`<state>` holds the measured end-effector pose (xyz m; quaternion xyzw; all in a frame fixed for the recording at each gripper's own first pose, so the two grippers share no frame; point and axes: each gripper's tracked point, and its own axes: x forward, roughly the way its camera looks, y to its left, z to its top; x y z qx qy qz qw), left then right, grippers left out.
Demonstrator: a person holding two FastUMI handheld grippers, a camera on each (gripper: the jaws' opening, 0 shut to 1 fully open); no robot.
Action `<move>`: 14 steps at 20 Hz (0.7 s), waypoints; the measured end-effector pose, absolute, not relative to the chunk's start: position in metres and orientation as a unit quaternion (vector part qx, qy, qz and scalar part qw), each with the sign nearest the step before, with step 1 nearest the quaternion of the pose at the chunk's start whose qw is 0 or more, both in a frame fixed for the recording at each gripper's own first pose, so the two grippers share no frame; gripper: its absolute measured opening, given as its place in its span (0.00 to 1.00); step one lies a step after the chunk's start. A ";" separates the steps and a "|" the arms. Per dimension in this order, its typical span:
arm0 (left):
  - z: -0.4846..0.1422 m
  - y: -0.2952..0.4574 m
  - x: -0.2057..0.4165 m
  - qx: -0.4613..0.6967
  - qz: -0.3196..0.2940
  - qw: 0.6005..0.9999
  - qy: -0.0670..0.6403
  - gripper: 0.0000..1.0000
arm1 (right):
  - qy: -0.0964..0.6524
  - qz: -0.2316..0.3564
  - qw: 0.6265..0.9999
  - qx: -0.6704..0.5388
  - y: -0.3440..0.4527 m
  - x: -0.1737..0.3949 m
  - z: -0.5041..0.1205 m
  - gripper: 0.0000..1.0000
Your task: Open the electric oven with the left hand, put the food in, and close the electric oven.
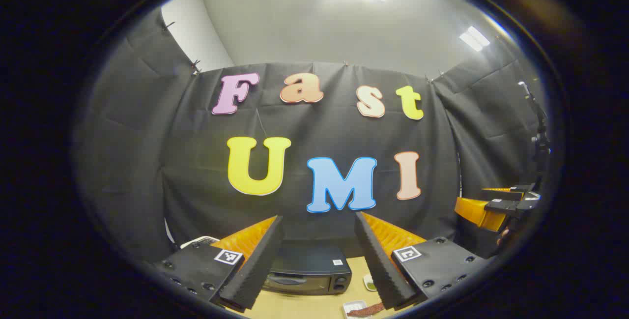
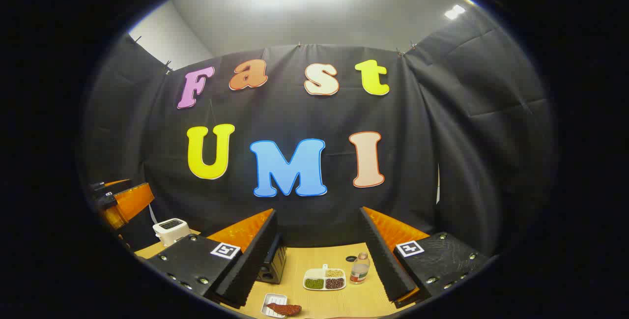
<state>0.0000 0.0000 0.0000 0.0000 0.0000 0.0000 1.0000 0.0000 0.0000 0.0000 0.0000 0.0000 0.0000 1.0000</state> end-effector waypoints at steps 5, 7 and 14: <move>0.003 0.002 0.003 -0.012 0.021 1.000 -0.005 1.00 | 0.003 0.017 1.000 -0.006 -0.002 0.009 0.000 1.00; 0.001 0.000 0.006 -0.015 0.021 1.000 0.001 1.00 | 0.011 0.025 1.000 -0.002 -0.002 0.009 -0.005 1.00; -0.019 0.000 0.008 0.009 0.033 0.999 0.018 1.00 | 0.014 0.037 0.999 0.037 -0.008 0.014 -0.022 0.99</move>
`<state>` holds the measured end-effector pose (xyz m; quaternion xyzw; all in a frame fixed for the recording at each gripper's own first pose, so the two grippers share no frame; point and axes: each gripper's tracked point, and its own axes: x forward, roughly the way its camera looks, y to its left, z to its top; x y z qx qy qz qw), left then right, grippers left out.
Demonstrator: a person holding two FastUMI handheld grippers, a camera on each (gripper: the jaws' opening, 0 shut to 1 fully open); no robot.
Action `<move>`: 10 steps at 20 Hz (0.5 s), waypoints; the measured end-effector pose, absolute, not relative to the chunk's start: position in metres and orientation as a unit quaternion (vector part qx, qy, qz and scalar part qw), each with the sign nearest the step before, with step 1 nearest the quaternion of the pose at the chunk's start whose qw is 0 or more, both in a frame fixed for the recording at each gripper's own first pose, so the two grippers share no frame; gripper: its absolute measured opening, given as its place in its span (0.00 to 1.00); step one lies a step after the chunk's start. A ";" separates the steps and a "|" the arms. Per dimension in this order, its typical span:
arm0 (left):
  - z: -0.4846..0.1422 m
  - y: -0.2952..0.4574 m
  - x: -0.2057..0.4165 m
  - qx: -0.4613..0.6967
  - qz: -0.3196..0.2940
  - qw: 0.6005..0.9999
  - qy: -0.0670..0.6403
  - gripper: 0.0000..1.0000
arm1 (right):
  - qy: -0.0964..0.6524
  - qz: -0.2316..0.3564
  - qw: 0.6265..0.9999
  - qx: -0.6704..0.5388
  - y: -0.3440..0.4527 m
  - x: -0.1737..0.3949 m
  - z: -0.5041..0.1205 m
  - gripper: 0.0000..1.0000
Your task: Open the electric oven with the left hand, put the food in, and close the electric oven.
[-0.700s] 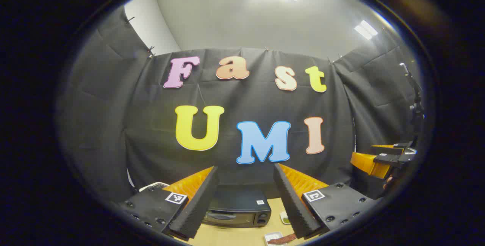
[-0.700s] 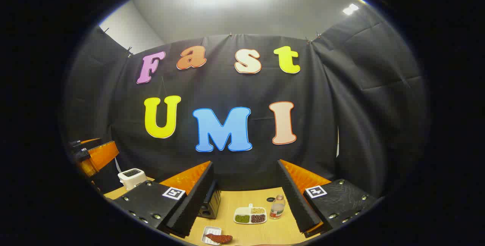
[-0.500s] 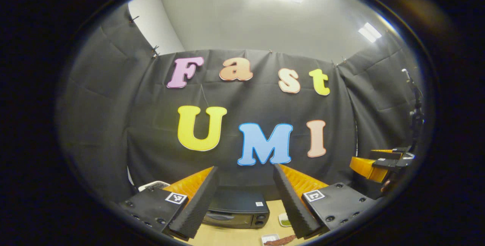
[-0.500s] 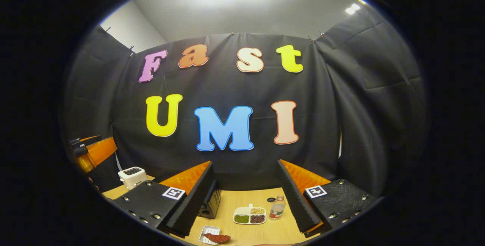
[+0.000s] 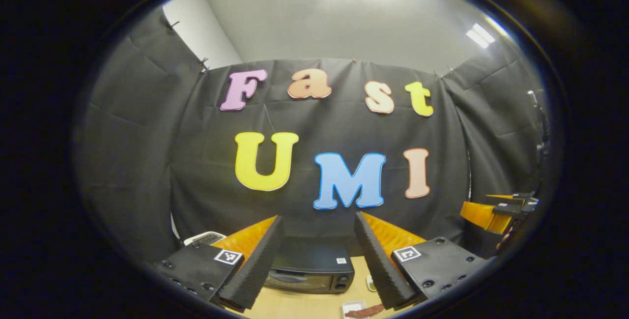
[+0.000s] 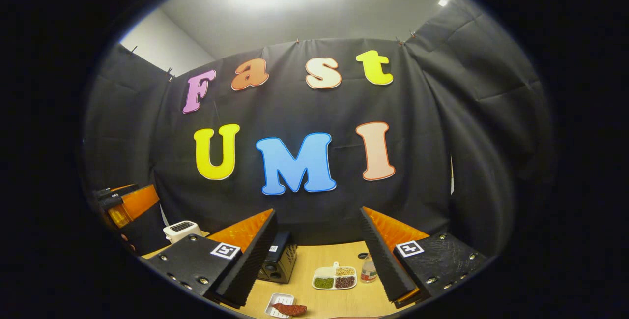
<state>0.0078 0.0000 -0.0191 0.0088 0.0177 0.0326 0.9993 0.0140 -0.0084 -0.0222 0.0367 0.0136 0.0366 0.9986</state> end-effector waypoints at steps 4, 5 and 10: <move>-0.038 -0.001 0.017 0.009 0.009 0.999 0.040 1.00 | 0.017 0.016 0.999 0.025 -0.010 0.021 -0.029 0.99; -0.049 0.001 0.021 0.008 0.002 0.999 0.050 1.00 | 0.020 0.014 0.999 0.026 -0.006 0.022 -0.032 0.99; -0.130 0.013 0.051 -0.008 -0.040 0.990 0.136 1.00 | 0.038 -0.002 0.999 0.013 0.007 0.035 -0.049 0.99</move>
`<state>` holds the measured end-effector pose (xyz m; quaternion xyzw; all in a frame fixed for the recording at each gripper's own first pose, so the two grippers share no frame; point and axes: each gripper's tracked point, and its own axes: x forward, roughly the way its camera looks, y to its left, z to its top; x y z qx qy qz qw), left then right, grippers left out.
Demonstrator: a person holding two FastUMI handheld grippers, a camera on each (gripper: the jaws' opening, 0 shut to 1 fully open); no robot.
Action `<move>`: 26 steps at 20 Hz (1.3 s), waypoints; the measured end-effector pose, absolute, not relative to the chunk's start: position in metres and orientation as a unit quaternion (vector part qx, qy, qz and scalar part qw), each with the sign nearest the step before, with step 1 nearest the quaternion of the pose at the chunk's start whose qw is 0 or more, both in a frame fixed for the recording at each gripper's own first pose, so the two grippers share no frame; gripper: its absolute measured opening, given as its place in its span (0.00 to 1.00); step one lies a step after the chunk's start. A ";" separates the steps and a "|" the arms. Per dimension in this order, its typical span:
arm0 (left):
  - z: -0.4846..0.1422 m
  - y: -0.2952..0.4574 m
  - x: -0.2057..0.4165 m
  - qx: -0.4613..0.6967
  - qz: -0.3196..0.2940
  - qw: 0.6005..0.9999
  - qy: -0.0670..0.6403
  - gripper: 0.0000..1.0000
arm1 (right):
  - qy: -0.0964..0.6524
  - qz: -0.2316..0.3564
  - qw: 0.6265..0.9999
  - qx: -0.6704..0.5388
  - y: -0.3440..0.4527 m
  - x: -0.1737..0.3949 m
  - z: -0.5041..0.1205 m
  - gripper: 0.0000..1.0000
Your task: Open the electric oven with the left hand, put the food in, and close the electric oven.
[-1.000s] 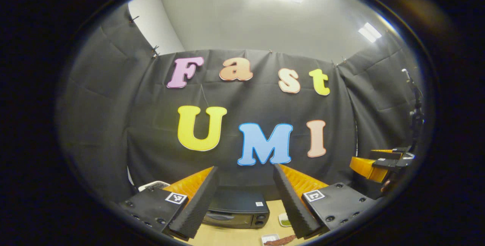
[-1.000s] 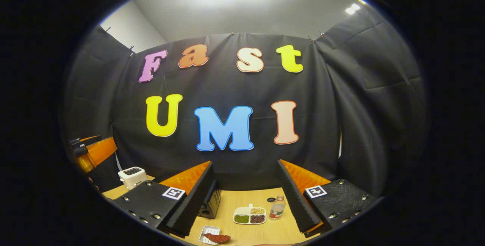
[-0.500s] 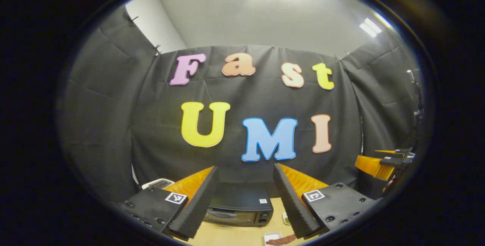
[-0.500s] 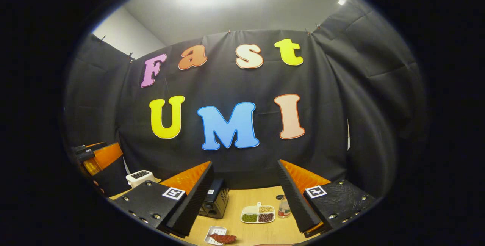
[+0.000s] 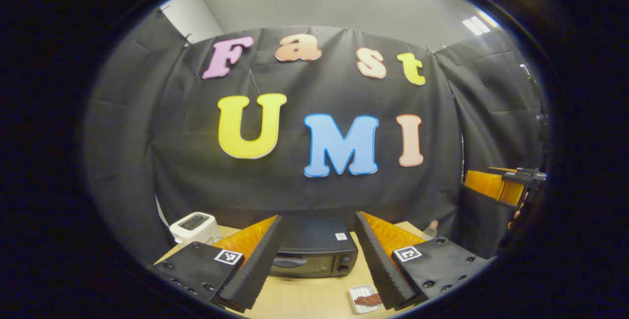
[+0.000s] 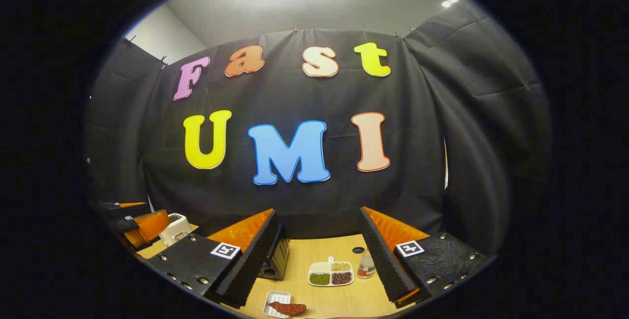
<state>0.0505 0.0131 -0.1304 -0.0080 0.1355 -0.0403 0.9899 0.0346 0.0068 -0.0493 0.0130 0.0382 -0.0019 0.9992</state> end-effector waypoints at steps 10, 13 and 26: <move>-0.287 0.063 0.119 -0.002 -0.034 0.961 0.275 1.00 | 0.090 -0.037 0.995 -0.008 0.009 0.052 -0.090 1.00; -0.319 0.071 0.139 0.009 -0.035 0.953 0.300 0.92 | 0.093 -0.046 0.995 -0.013 0.008 0.054 -0.090 1.00; -0.391 0.097 0.176 0.026 -0.008 0.935 0.354 0.96 | 0.100 -0.062 0.992 -0.038 0.013 0.053 -0.089 1.00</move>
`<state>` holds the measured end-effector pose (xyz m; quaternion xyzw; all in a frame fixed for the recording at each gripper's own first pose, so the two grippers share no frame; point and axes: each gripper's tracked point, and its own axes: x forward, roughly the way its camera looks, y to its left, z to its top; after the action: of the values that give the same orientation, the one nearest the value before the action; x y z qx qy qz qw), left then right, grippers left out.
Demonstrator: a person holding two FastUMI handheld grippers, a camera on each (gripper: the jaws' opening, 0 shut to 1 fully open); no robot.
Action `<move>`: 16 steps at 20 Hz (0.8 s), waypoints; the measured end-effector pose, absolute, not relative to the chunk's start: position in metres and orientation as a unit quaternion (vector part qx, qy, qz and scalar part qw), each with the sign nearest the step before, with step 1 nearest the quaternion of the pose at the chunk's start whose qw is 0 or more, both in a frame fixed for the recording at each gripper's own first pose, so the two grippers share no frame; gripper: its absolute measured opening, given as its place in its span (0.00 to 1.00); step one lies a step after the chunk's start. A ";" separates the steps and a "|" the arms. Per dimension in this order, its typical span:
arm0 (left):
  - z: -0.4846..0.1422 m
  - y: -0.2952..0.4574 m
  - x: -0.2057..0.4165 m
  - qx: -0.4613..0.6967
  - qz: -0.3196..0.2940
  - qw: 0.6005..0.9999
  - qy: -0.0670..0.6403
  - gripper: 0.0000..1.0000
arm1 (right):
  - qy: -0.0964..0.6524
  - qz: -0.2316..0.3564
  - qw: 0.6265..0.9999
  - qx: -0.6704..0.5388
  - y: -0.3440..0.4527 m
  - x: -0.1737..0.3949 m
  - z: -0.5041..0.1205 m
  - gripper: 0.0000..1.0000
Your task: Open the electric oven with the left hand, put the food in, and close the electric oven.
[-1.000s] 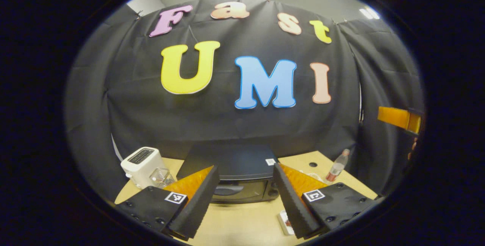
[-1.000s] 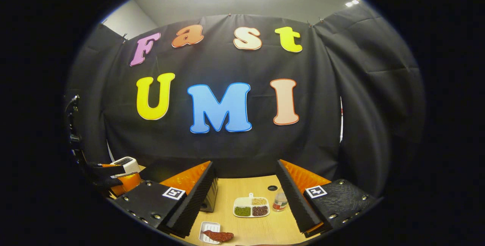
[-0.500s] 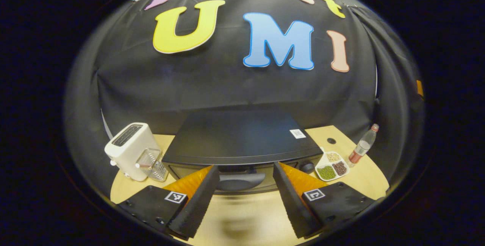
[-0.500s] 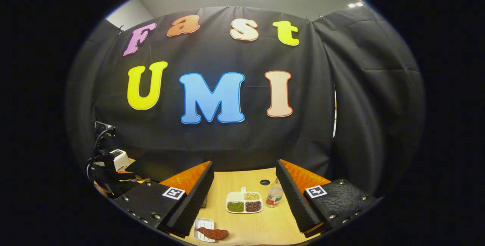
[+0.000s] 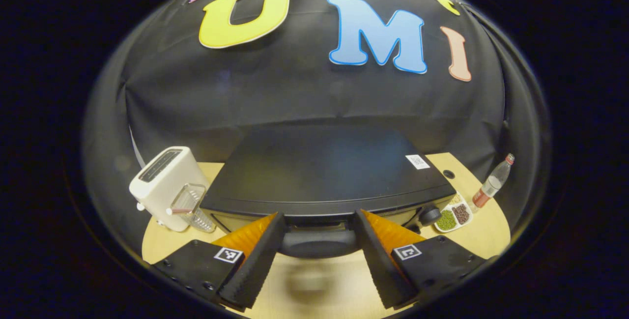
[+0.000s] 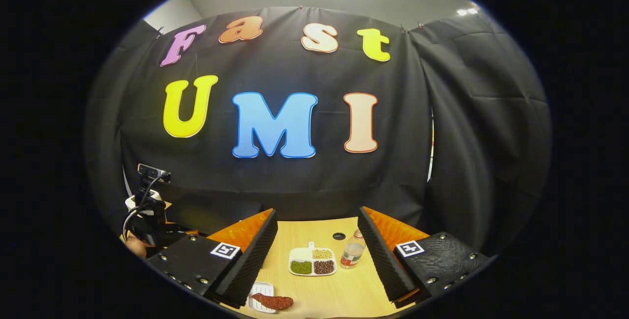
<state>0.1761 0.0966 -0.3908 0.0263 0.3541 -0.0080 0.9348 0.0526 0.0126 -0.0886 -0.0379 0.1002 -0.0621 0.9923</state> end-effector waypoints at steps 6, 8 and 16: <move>-0.390 0.096 0.164 0.021 -0.009 0.935 0.355 1.00 | 0.091 -0.051 0.994 -0.033 0.026 0.047 -0.084 0.99; -0.390 0.095 0.152 0.017 -0.008 0.933 0.359 0.96 | 0.090 -0.045 0.994 -0.031 0.028 0.045 -0.084 0.99; -0.404 0.092 0.101 0.032 -0.010 0.930 0.367 0.91 | 0.086 -0.020 0.996 -0.029 0.036 0.039 -0.079 0.99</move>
<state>0.1009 0.0917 -0.4038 0.0321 0.3665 -0.0104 0.9298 0.0389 0.0364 -0.0794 -0.0289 0.0857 -0.0196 0.9957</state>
